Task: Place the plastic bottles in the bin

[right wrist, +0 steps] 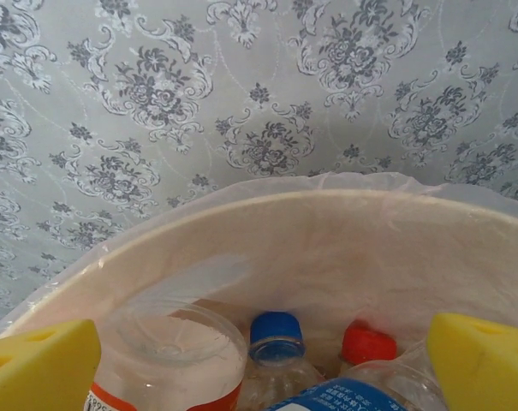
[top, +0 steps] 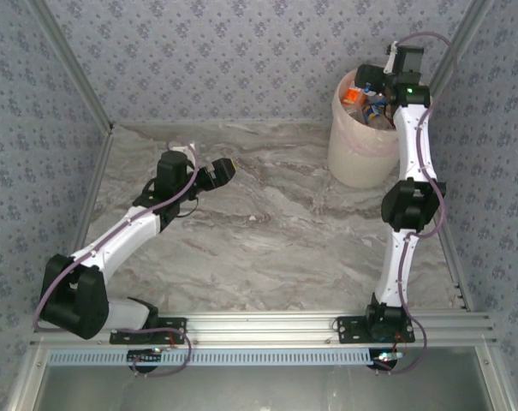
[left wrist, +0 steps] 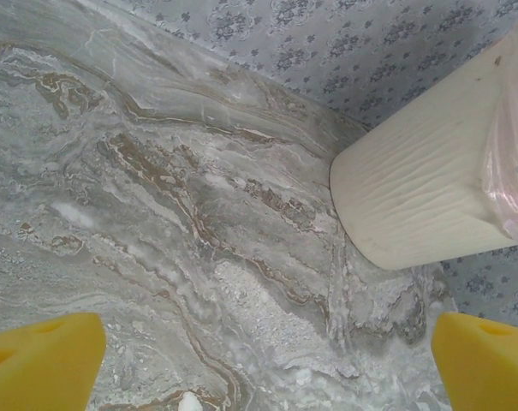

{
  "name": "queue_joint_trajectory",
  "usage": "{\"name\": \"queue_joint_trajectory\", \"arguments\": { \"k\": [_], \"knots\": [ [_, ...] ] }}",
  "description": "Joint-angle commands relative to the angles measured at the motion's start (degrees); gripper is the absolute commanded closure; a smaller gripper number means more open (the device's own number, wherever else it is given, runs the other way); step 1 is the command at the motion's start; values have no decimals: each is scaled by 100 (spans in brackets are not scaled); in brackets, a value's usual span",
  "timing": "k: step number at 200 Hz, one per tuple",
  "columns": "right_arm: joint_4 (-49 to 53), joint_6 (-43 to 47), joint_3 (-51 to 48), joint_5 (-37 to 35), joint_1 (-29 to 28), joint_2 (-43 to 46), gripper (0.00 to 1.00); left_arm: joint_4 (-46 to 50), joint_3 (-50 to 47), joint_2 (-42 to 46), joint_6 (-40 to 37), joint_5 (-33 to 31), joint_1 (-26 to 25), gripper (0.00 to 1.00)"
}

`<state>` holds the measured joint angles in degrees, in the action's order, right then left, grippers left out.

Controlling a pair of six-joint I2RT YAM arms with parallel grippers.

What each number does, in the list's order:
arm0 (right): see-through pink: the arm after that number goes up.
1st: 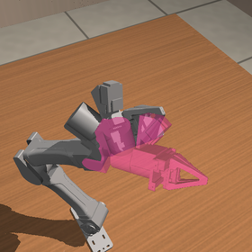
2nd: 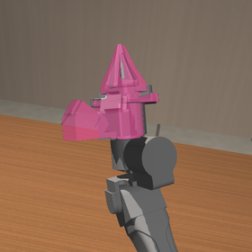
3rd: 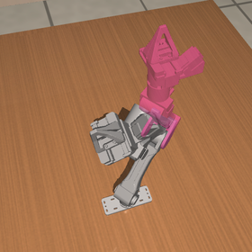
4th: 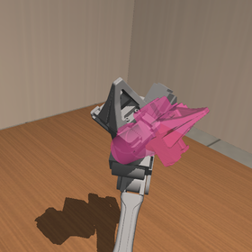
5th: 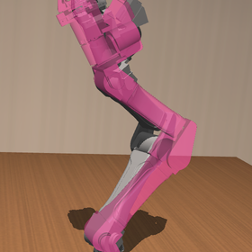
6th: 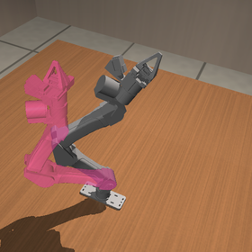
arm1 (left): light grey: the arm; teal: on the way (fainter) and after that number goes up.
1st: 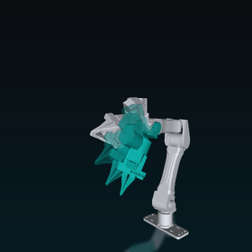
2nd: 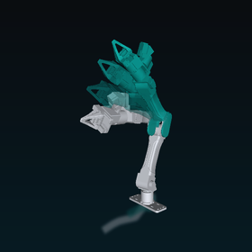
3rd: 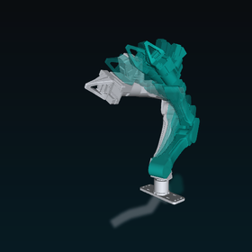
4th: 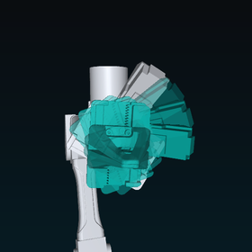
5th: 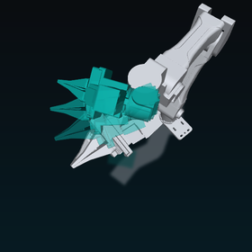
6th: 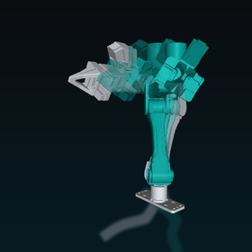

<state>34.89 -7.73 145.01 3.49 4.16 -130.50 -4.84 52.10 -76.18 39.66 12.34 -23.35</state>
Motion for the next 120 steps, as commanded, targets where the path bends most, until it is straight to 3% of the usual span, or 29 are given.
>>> {"name": "queue_joint_trajectory", "arguments": {
  "k": [1,56,120],
  "knots": [
    [30,17,125,146,-39,386,0,5,-86,136,24,-104,43,2],
    [47,372,-901,-197,-87,1513,0,80,-310,527,49,-283,170,2],
    [743,560,-420,-983,-169,632,4,249,-645,958,125,-476,350,2]
  ]
}}
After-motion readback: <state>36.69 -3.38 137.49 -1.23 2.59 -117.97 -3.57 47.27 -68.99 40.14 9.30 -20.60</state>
